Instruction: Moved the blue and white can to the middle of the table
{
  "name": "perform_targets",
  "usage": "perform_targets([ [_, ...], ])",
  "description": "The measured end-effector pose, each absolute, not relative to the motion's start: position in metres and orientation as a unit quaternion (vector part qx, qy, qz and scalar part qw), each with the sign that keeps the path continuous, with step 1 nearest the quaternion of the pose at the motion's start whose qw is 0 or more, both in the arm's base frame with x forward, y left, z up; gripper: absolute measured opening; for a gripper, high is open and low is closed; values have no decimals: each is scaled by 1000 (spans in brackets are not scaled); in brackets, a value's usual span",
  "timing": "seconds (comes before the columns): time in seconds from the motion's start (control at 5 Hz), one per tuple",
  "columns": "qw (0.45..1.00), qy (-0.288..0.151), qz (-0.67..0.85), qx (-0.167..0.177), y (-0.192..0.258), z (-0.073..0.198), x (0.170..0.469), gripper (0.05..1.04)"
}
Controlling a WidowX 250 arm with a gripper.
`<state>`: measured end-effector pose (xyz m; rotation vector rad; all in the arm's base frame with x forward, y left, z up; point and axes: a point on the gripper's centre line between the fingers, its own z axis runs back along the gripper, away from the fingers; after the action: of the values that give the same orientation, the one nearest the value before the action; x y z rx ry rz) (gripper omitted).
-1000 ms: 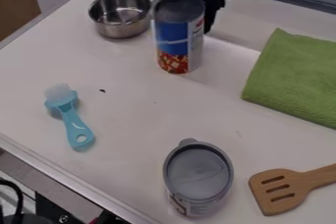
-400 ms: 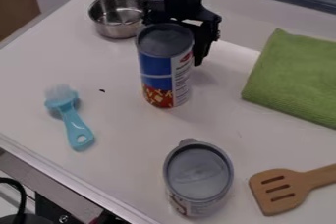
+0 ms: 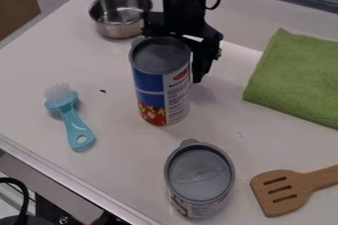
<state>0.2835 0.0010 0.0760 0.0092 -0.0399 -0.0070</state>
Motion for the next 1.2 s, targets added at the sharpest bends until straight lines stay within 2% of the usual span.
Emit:
perform_targets([
  [0.2,999,-35,-6,8,2,77,286,999],
  [0.6,992,-122,15,21,15,101,313,999],
  [0.8,992,-120,15,19,13,111,326,999],
  [1.2,995,-90,-36,0,-33,137,315,999],
])
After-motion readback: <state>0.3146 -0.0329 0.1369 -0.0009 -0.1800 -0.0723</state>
